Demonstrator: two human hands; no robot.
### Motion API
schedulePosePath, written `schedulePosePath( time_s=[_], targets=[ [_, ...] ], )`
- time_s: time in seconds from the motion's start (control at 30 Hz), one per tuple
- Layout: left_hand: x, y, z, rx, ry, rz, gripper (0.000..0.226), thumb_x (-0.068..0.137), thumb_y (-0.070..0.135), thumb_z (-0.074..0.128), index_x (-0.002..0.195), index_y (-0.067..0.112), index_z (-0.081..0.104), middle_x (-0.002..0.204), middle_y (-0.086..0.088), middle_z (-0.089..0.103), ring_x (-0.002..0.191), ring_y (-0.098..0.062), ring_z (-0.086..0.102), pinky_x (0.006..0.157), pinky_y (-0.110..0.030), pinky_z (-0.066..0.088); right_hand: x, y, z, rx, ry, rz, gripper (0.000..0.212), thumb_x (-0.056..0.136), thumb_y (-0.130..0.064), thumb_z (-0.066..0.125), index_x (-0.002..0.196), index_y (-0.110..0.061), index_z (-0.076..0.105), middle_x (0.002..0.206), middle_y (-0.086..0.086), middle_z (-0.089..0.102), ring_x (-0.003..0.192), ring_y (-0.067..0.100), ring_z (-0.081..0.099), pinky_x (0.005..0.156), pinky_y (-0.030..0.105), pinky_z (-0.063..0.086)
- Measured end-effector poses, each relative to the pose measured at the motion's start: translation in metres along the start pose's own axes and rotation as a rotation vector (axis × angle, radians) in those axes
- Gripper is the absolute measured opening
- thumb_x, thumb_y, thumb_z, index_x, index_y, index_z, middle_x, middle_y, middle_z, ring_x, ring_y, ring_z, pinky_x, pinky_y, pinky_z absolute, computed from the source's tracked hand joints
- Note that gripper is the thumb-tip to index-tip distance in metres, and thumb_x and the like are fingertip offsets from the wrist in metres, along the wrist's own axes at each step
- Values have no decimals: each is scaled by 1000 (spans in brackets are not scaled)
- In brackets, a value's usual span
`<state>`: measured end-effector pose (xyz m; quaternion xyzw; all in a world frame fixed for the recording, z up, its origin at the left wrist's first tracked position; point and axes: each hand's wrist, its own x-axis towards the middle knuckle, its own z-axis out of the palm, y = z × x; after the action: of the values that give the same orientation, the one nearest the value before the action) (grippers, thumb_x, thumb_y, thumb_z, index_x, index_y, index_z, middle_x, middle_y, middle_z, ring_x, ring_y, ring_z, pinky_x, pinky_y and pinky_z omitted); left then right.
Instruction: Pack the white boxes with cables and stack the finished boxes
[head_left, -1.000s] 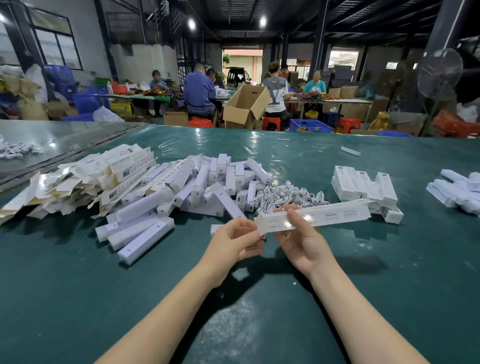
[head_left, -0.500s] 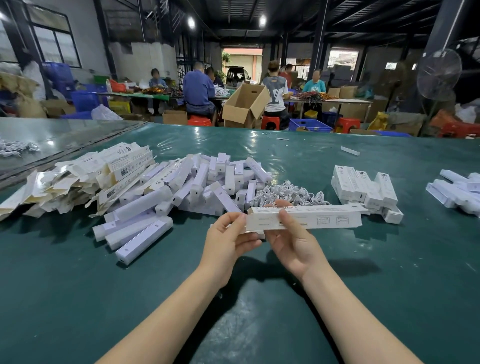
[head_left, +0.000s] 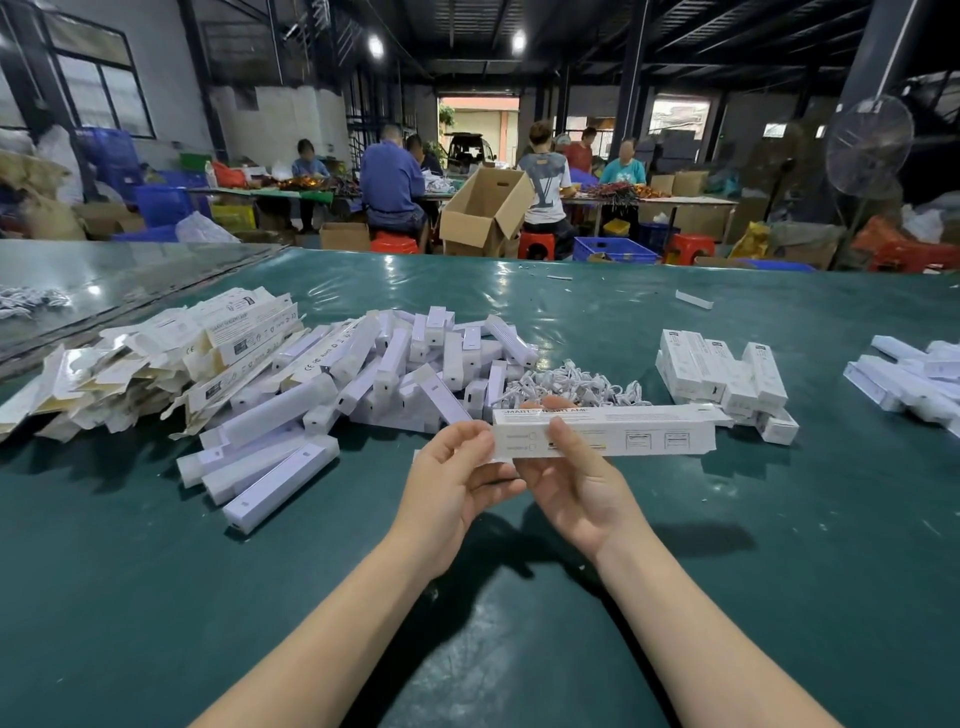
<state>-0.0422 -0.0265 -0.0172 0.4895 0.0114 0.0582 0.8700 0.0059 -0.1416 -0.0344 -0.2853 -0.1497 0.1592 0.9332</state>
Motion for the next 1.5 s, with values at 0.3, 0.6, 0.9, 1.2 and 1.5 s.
schedulePosePath(
  time_s=[0.3, 0.6, 0.9, 1.2, 1.5],
  targets=[
    [-4, 7, -2, -262, 24, -217, 7, 83, 2, 56, 83, 9, 58, 66, -9, 68, 46, -9, 61, 45, -15, 50, -1, -2, -1, -119, -33, 59, 52, 35, -26, 94, 83, -21, 74, 85, 5, 70, 70, 16, 66, 58, 23, 53],
    [-4, 2, 0, -101, 102, -64, 11, 85, 2, 57, 79, 10, 61, 64, -4, 66, 51, -7, 62, 47, -16, 50, 0, -1, -2, -131, -26, 70, 65, 28, -29, 95, 87, -24, 70, 88, 5, 70, 74, 17, 66, 64, 25, 51],
    [-1, 16, -9, 255, -16, 62, 19, 78, -7, 63, 74, 11, 67, 55, -3, 62, 46, -11, 58, 49, -20, 52, -1, 0, 4, 22, 200, 216, 71, 19, -43, 93, 77, -12, 68, 67, 3, 64, 36, 8, 52, 34, 11, 36],
    [0, 13, -12, 430, 88, 166, 24, 79, -6, 65, 71, 10, 48, 63, -4, 61, 45, -10, 58, 47, -22, 51, -1, -10, 4, -145, 483, 84, 19, 81, -27, 62, 66, -17, 55, 47, -5, 60, 28, 4, 43, 29, 10, 30],
    [3, 8, -10, 381, -27, 126, 18, 82, 1, 62, 68, 11, 57, 69, 1, 63, 64, -12, 61, 66, -24, 57, -3, -9, 6, -124, 412, 52, 22, 60, -33, 64, 73, -16, 58, 53, -3, 63, 30, 4, 47, 30, 12, 37]
  ],
)
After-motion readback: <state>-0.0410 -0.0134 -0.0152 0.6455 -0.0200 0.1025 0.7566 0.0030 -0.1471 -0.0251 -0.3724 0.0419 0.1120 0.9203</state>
